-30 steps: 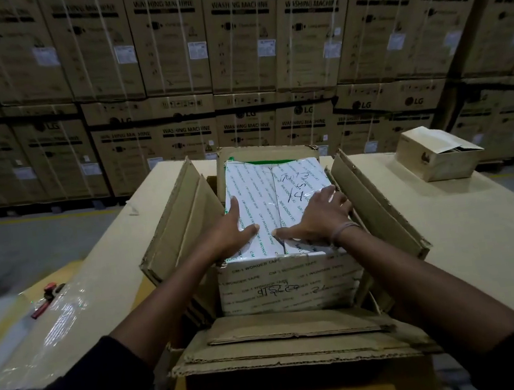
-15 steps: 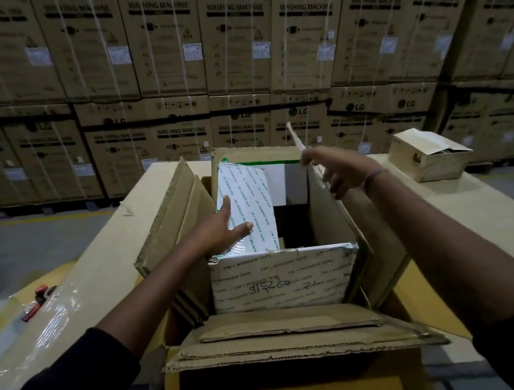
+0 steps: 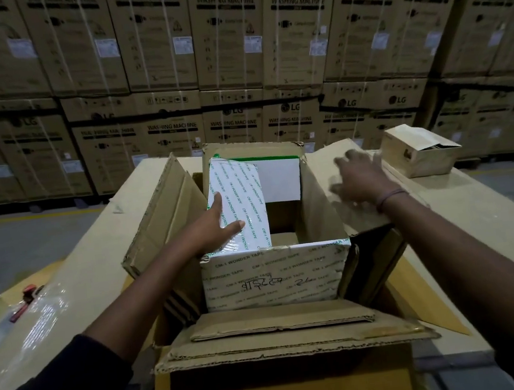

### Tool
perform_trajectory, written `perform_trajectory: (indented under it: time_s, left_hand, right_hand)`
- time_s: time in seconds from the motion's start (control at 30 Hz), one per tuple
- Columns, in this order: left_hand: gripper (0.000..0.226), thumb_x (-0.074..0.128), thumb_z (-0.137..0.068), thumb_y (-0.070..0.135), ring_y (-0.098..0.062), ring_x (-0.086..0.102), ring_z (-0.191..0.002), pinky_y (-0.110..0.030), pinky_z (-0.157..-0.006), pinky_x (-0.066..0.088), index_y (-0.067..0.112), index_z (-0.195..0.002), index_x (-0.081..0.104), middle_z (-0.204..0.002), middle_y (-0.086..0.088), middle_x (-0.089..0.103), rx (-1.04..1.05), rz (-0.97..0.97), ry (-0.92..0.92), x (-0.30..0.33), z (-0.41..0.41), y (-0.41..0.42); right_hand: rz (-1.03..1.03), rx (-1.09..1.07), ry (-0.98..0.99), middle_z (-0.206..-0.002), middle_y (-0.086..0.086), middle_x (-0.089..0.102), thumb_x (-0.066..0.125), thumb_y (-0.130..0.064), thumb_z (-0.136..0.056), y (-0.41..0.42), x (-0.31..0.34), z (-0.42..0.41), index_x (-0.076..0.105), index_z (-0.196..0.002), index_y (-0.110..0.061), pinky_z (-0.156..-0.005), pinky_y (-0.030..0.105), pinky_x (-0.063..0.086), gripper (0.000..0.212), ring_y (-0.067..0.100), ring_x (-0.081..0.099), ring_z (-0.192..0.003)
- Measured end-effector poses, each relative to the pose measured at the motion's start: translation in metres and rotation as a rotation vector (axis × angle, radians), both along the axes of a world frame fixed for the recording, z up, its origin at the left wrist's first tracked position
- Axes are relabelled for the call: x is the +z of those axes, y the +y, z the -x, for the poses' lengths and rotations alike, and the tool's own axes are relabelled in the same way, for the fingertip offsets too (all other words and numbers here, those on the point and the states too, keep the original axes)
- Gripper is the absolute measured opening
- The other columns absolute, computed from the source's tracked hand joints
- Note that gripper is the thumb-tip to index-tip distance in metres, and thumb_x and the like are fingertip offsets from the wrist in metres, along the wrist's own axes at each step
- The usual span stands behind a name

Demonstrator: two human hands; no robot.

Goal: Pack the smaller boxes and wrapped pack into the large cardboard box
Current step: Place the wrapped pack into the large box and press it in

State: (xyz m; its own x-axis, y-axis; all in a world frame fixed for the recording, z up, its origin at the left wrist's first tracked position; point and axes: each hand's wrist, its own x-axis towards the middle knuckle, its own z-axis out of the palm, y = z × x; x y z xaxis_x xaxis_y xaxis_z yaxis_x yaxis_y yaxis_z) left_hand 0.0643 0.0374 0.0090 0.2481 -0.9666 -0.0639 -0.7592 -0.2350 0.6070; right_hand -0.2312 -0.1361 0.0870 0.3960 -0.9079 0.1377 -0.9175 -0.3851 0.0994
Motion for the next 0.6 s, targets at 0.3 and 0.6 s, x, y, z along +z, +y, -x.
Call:
perform_trajectory:
  time_s: [0.3,0.6]
  left_hand:
    - [0.093,0.039,-0.095,0.072,-0.042,-0.014,-0.153,-0.064,-0.123,-0.001,0.036,-0.159,-0.019,-0.163,-0.010,-0.033,-0.063,-0.021,-0.557,0.014,0.024,-0.013]
    - [0.051,0.034,-0.107,0.053,-0.026,0.056,-0.129,-0.057,-0.125,0.013,0.017,-0.128,0.063,-0.124,-0.005,0.067,-0.642,-0.085,-0.809,0.022,0.092,-0.079]
  right_hand:
    - [-0.017,0.085,0.194,-0.171,0.010,0.012,0.051,-0.051,-0.095,0.003,-0.063,-0.025,0.032,-0.158,-0.026,-0.123,0.066,0.002,0.071,0.040,0.004,-0.157]
    - [0.014,0.096,0.190,-0.171,0.012,0.012,0.050,-0.046,-0.096,0.005,-0.066,-0.026,0.044,-0.153,-0.026,-0.125,0.061,0.005,0.061,0.038,0.006,-0.158]
